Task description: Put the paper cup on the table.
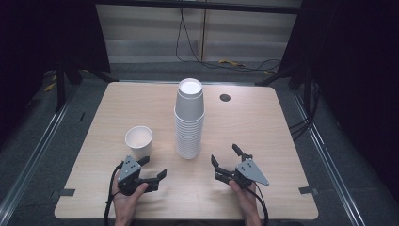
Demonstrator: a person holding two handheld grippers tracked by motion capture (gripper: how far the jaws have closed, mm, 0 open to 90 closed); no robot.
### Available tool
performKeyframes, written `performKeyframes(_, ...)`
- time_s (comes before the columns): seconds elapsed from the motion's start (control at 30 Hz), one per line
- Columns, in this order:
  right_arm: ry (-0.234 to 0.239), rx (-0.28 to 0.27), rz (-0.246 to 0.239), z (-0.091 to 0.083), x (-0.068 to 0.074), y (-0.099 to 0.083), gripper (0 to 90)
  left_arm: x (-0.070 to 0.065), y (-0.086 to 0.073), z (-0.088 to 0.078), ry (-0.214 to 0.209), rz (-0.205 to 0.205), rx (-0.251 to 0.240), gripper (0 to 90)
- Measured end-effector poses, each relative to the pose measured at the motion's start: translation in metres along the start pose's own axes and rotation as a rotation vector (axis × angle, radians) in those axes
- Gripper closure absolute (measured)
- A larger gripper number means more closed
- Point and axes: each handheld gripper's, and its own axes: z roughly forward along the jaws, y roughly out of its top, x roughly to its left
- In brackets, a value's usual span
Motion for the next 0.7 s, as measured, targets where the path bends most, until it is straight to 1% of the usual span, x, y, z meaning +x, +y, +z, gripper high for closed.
performKeyframes(0.03, 0.003, -0.004, 0.005, 0.0, 0.0, 0.0, 12.9, -0.003, 0.0, 0.002, 0.018, 0.016, 0.002, 16.1)
performKeyframes(0.07, 0.001, -0.006, 0.004, -0.001, 0.0, 0.0, 12.9, -0.005, -0.001, 0.004, 0.011, 0.02, 0.003, 16.1)
performKeyframes(0.1, 0.002, -0.009, 0.008, -0.002, 0.0, 0.0, 12.9, -0.007, -0.001, 0.007, -0.001, 0.013, 0.001, 16.1)
performKeyframes(0.13, -0.002, -0.015, 0.013, -0.003, 0.0, -0.001, 12.9, -0.008, -0.001, 0.009, -0.021, 0.014, 0.005, 16.1)
performKeyframes(0.17, -0.007, -0.023, 0.021, -0.004, 0.0, -0.001, 12.9, -0.01, -0.001, 0.01, -0.026, 0.016, 0.004, 16.2)
performKeyframes(0.27, -0.005, -0.031, 0.03, -0.006, 0.0, -0.001, 12.8, -0.017, 0.0, 0.015, -0.042, 0.018, -0.015, 16.1)
performKeyframes(0.33, -0.004, -0.031, 0.028, -0.006, 0.0, -0.001, 12.9, -0.021, 0.001, 0.018, -0.036, 0.033, -0.032, 16.2)
performKeyframes(0.4, 0.001, -0.027, 0.03, -0.007, 0.0, -0.001, 12.9, -0.023, 0.001, 0.02, -0.035, 0.035, -0.053, 16.1)
performKeyframes(0.47, 0.003, -0.027, 0.034, -0.008, 0.001, -0.001, 12.8, -0.024, 0.001, 0.021, -0.025, 0.051, -0.068, 16.0)
performKeyframes(0.5, 0.003, -0.029, 0.034, -0.009, 0.001, -0.001, 12.8, -0.023, 0.001, 0.021, -0.033, 0.058, -0.077, 16.1)
performKeyframes(0.57, 0.002, -0.027, 0.031, -0.009, 0.001, -0.001, 12.8, -0.023, 0.001, 0.021, -0.038, 0.06, -0.092, 16.0)
performKeyframes(0.6, 0.001, -0.024, 0.026, -0.009, 0.001, -0.001, 12.8, -0.023, 0.0, 0.02, -0.043, 0.069, -0.1, 16.0)
performKeyframes(0.63, 0.001, -0.02, 0.024, -0.009, 0.002, -0.001, 12.8, -0.024, 0.0, 0.019, -0.045, 0.07, -0.108, 16.0)
performKeyframes(0.67, 0.001, -0.018, 0.023, -0.009, 0.002, -0.001, 12.7, -0.024, -0.001, 0.018, -0.039, 0.08, -0.113, 16.1)
performKeyframes(0.7, -0.003, -0.013, 0.025, -0.009, 0.002, -0.001, 12.7, -0.024, -0.001, 0.019, -0.038, 0.069, -0.114, 16.1)
